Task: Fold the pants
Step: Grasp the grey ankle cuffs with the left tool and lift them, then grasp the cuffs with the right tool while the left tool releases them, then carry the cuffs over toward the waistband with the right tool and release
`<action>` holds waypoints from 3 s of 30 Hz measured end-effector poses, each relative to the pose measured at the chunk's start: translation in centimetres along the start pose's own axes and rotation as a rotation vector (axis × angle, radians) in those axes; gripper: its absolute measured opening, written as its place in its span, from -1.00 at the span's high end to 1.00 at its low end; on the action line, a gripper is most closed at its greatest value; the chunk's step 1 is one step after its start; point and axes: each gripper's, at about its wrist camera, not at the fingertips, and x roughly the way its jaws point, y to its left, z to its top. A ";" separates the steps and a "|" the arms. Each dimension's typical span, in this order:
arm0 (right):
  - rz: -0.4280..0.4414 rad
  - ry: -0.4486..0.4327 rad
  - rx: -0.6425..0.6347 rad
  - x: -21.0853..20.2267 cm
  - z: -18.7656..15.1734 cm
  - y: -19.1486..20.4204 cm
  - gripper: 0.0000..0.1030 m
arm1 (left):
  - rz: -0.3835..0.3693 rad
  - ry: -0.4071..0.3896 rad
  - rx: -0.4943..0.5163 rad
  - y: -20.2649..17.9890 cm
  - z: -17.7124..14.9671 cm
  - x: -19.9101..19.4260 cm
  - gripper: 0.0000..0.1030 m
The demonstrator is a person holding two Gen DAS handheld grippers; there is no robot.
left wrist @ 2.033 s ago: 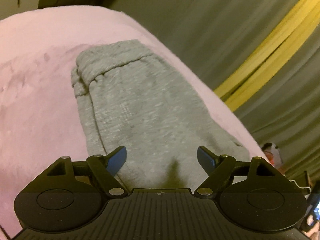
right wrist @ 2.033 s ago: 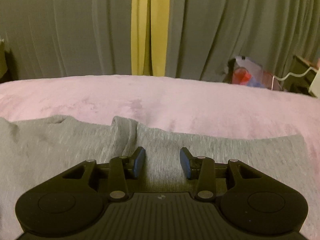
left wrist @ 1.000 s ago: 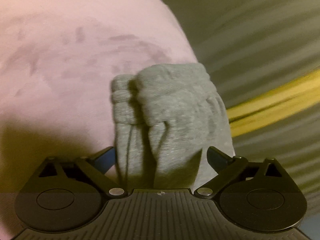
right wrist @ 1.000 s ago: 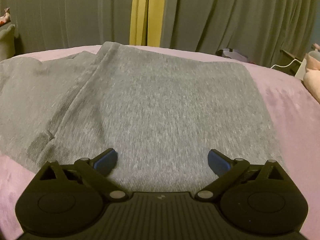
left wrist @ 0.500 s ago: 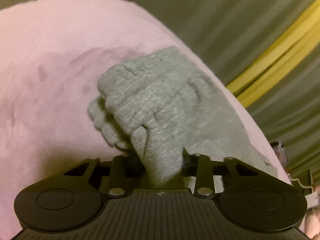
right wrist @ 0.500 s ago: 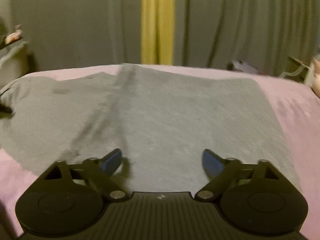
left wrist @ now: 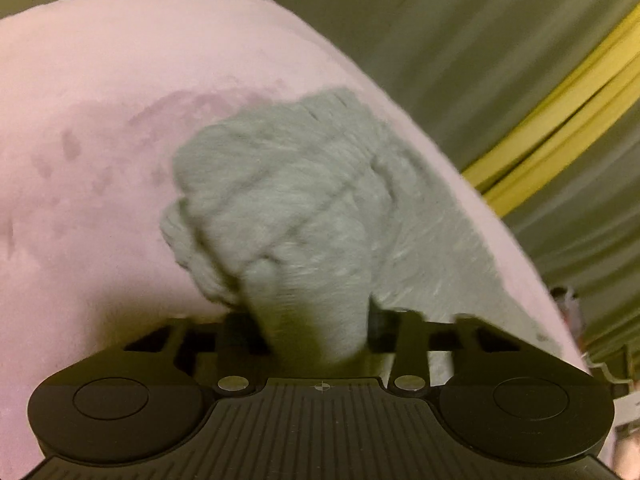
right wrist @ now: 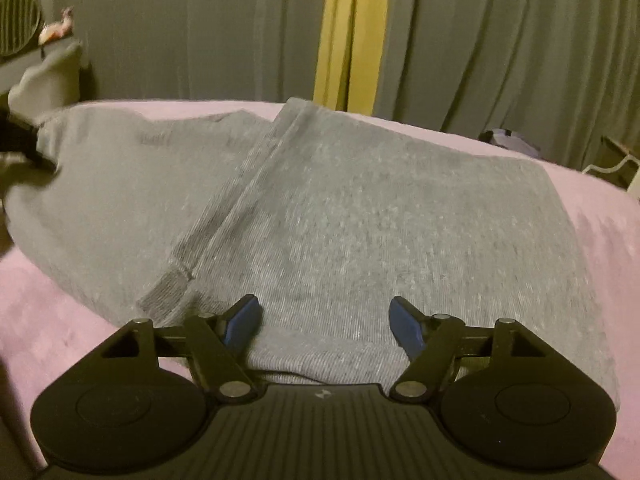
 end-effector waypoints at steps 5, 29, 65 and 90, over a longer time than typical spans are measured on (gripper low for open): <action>-0.012 -0.026 0.033 -1.3 0.8 -1.4 -0.47 | -0.056 -0.067 0.020 -1.0 0.3 -2.7 0.56; -0.181 -0.131 0.516 -7.2 -1.0 -14.3 -0.51 | -0.361 0.015 1.041 -27.4 -23.5 -11.2 -0.49; 0.217 -0.014 1.020 2.7 -0.2 -17.5 -0.33 | 0.094 -0.031 -0.051 -5.8 -8.4 -6.6 -0.85; 0.188 -0.399 0.674 -10.1 10.0 -12.1 0.21 | -0.066 -0.013 0.064 -7.2 -9.4 -8.7 -0.85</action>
